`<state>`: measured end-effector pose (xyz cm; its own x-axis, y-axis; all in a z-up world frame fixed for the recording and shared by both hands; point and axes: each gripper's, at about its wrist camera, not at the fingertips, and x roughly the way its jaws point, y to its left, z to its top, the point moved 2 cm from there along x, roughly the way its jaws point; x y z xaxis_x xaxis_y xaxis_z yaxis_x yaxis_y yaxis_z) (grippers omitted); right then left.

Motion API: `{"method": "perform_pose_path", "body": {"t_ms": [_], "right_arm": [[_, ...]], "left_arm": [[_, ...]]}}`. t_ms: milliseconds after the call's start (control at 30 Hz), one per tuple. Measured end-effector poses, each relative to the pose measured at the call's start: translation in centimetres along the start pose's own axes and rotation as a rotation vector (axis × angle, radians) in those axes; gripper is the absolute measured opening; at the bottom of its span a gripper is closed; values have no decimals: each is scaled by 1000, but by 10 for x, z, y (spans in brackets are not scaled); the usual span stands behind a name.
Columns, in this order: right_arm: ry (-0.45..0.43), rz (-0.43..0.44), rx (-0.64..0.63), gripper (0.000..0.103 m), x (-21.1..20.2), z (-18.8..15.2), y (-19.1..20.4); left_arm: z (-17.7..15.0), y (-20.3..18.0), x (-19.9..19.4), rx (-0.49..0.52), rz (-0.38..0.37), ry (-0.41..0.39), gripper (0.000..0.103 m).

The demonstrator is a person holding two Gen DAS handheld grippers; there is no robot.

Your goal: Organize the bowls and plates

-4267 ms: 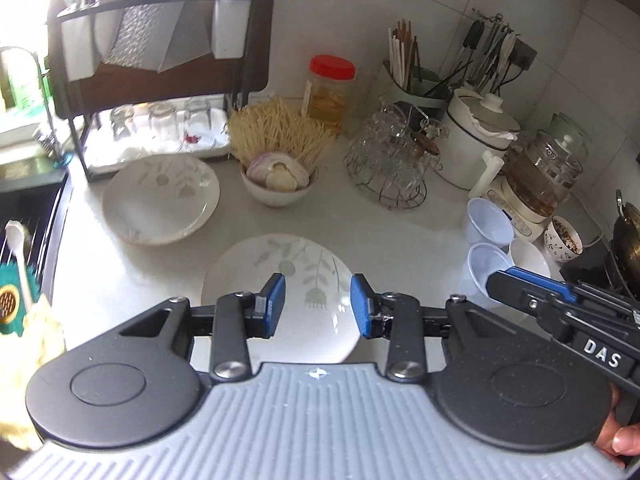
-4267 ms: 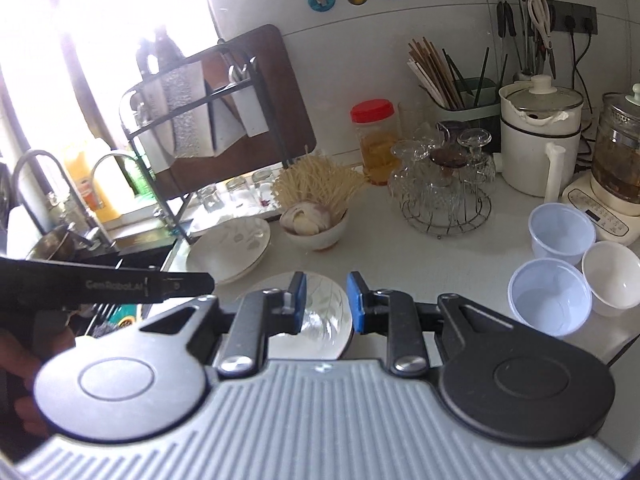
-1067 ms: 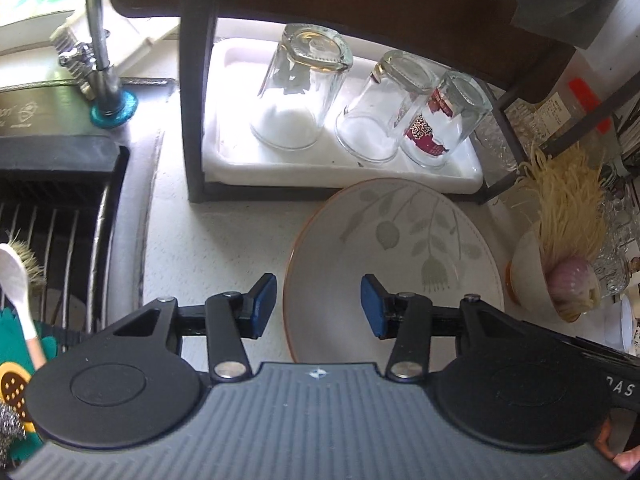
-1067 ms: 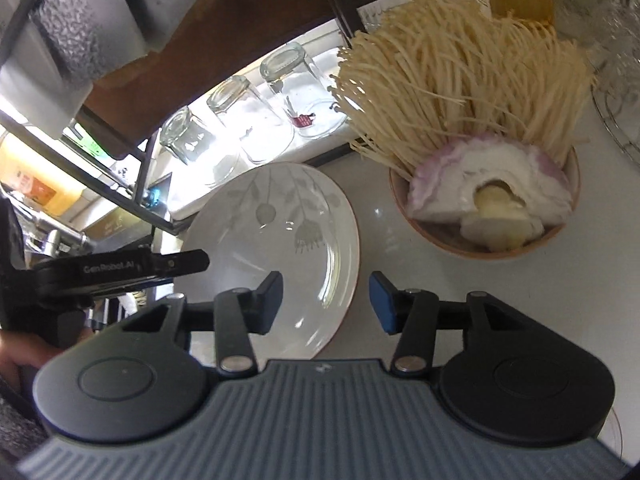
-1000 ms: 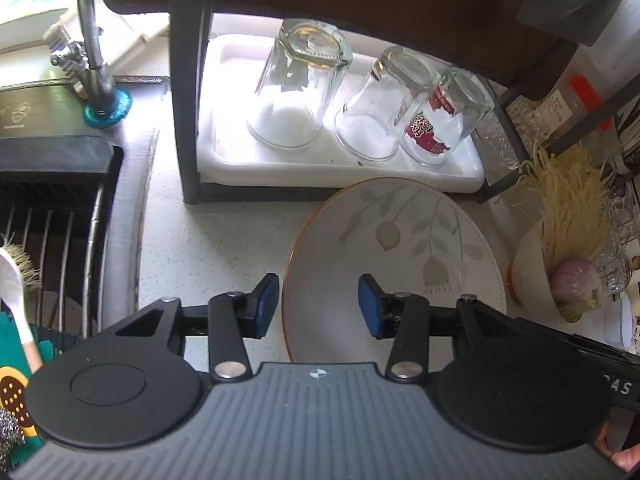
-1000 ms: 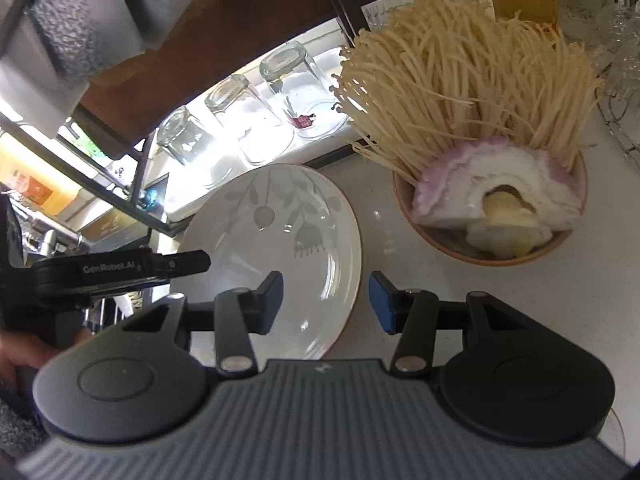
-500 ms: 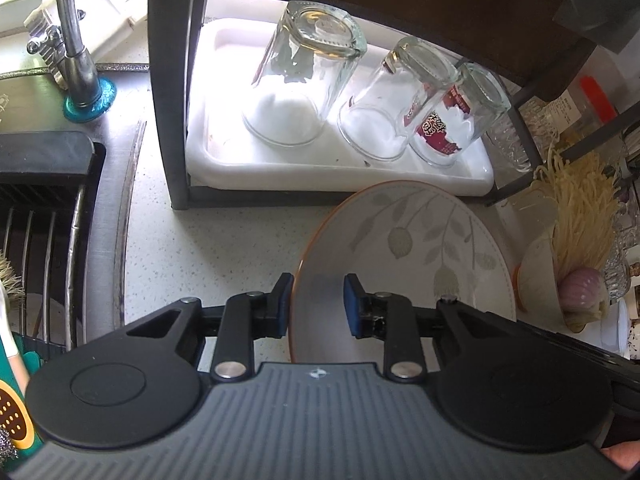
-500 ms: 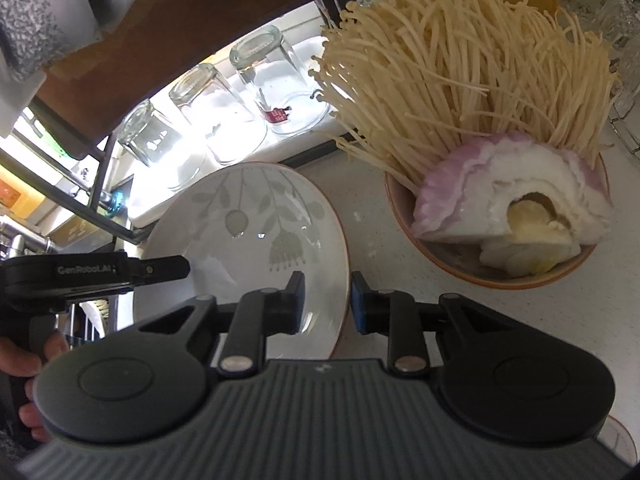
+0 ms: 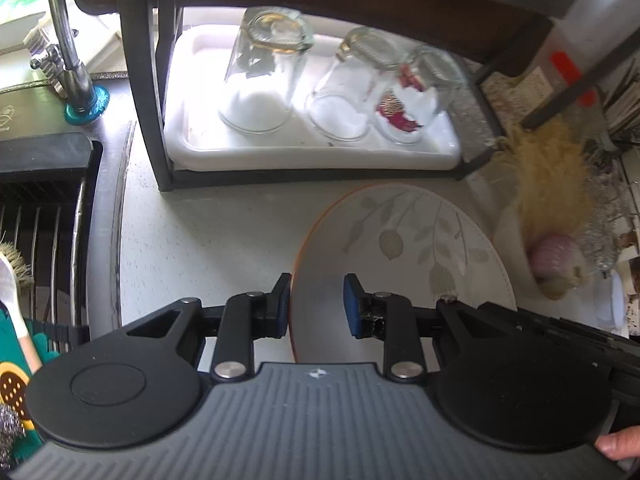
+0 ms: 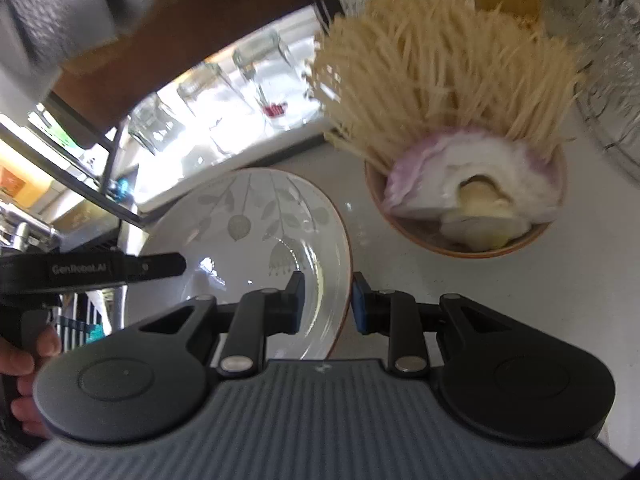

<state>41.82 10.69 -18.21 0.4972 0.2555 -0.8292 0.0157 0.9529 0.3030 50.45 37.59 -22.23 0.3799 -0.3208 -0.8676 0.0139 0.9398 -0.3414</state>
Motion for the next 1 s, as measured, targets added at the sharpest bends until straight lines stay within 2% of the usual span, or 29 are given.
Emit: {"method": "perform_pose_path", "body": {"t_ms": [233, 533, 633, 1000], "right_arm": [[-47, 41, 2, 28, -36, -11, -6], [-97, 26, 9, 28, -85, -36, -28], [-111, 22, 29, 28, -96, -46, -38], [-120, -79, 51, 28, -123, -84, -71]], "left_arm": [[-16, -21, -34, 15, 10, -38, 31], [-44, -61, -64, 51, -29, -69, 31], [-57, -74, -68, 65, -44, -68, 31], [-106, -115, -57, 105, -88, -16, 31]]}}
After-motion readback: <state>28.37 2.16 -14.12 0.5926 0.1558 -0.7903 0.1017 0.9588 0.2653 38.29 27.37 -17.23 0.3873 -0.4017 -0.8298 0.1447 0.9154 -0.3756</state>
